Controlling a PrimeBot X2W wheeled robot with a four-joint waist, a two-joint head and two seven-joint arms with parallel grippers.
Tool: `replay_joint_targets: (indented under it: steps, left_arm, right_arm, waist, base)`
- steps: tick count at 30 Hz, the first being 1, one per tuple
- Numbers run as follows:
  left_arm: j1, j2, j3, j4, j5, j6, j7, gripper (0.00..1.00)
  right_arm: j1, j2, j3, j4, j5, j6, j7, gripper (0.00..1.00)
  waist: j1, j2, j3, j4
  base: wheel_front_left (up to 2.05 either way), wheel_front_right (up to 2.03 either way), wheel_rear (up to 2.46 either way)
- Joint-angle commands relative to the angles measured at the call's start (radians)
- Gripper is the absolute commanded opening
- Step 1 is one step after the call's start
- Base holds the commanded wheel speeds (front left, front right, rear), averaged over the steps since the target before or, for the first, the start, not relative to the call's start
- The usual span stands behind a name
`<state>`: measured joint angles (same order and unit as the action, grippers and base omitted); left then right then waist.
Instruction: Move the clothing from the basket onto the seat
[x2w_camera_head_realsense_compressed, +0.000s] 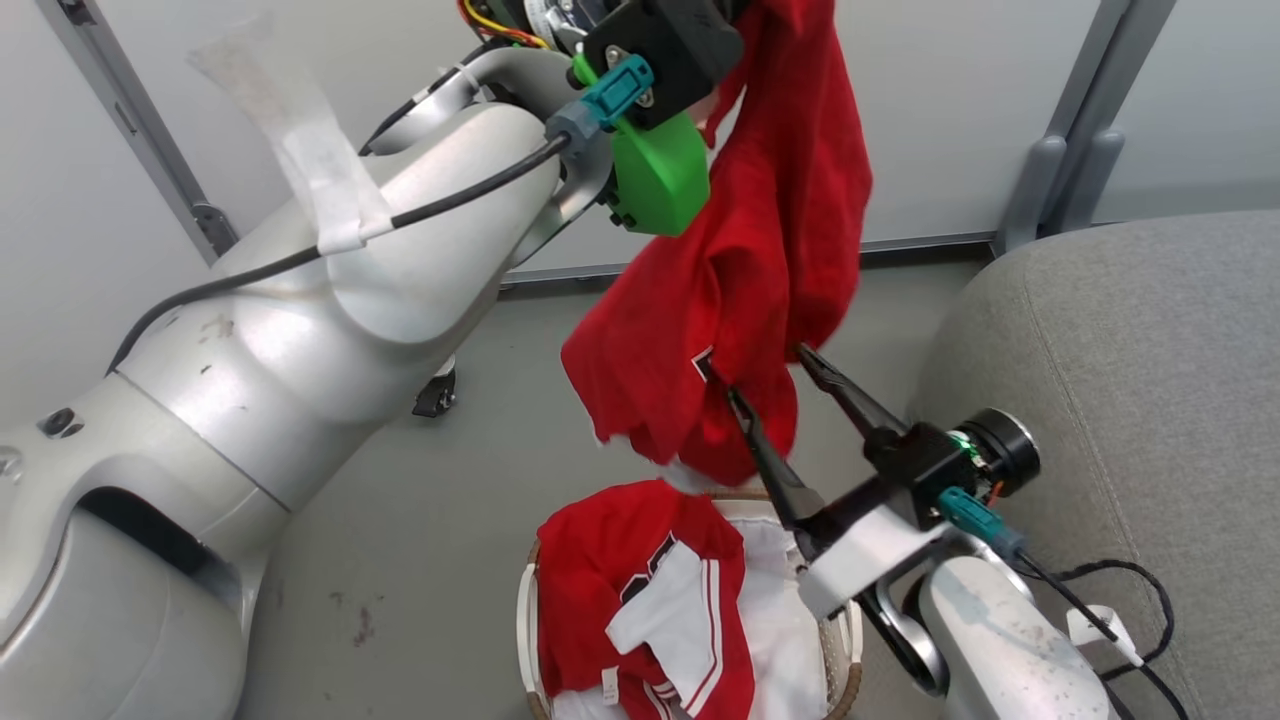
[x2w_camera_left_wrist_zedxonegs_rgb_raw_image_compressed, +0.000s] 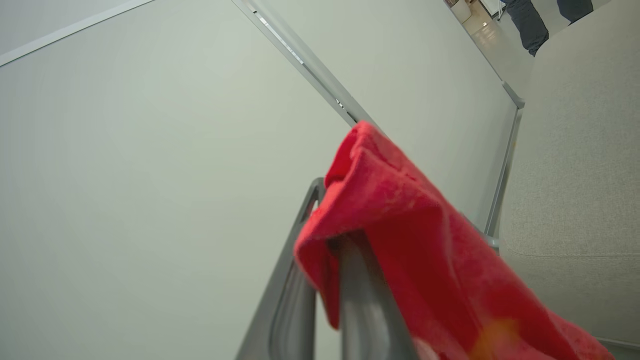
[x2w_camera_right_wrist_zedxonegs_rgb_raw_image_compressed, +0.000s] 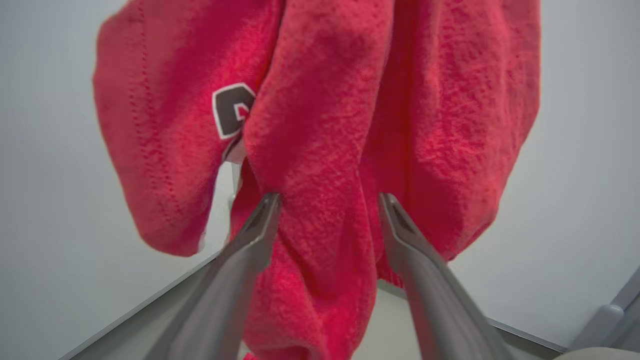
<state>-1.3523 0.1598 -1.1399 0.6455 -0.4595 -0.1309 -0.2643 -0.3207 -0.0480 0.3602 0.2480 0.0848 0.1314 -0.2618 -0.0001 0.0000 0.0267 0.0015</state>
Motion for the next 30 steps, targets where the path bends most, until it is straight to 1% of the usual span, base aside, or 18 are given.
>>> replay_joint_targets:
  steps: [1, 11, 18, 26, 27, 28, 29, 30]
  left_arm:
    - [-0.014, -0.006, -0.005, -0.004, -0.009, 0.000, 0.000, 0.00]
    - [-0.001, -0.020, -0.033, -0.043, -0.034, 0.001, 0.000, 0.00]
    - [-0.012, -0.035, -0.028, -0.062, -0.043, 0.001, 0.000, 0.00]
    - [-0.014, -0.051, -0.029, -0.075, -0.051, 0.001, 0.000, 0.00]
    - [-0.013, -0.053, -0.030, -0.077, -0.052, 0.001, 0.000, 0.00]
    - [-0.013, -0.054, -0.030, -0.079, -0.052, 0.001, 0.000, 0.00]
    - [-0.013, -0.056, -0.031, -0.080, -0.053, 0.000, 0.000, 0.00]
    - [-0.013, -0.056, -0.031, -0.082, -0.054, 0.001, 0.000, 0.00]
  right_arm:
    - [-0.016, -0.005, 0.008, 0.008, 0.008, -0.001, -0.005, 1.00]
    - [-0.061, -0.004, 0.031, 0.040, 0.032, -0.001, -0.005, 1.00]
    - [-0.109, -0.004, 0.012, 0.076, 0.005, -0.001, -0.005, 1.00]
    - [-0.148, -0.004, 0.002, 0.106, 0.002, -0.001, -0.005, 1.00]
    - [-0.150, -0.004, 0.001, 0.108, 0.005, -0.001, -0.005, 0.90]
    - [-0.151, -0.004, 0.000, 0.109, 0.010, -0.001, -0.005, 0.60]
    - [-0.152, -0.004, -0.001, 0.112, 0.014, -0.001, -0.005, 0.27]
    - [-0.154, -0.004, -0.001, 0.114, 0.015, -0.001, -0.005, 0.16]
  waist:
    - [0.0001, 0.0000, -0.005, 0.010]
    - [0.0001, 0.0000, -0.027, 0.049]
    - [0.0001, 0.0000, -0.036, 0.063]
    - [0.0001, 0.0000, -0.036, 0.073]
    - [0.0001, 0.0000, -0.035, 0.074]
    - [0.0001, 0.0000, -0.035, 0.075]
    - [0.0001, 0.0000, -0.035, 0.076]
    - [0.0001, 0.0000, -0.034, 0.077]
  base:
    - [0.00, 0.00, 0.00]
    - [0.00, 0.00, 0.00]
    - [0.00, 0.00, 0.00]
    - [0.00, 0.00, 0.00]
    - [0.00, 0.00, 0.00]
    - [0.00, 0.00, 0.00]
    - [0.00, 0.00, 0.00]
    - [0.00, 0.00, 0.00]
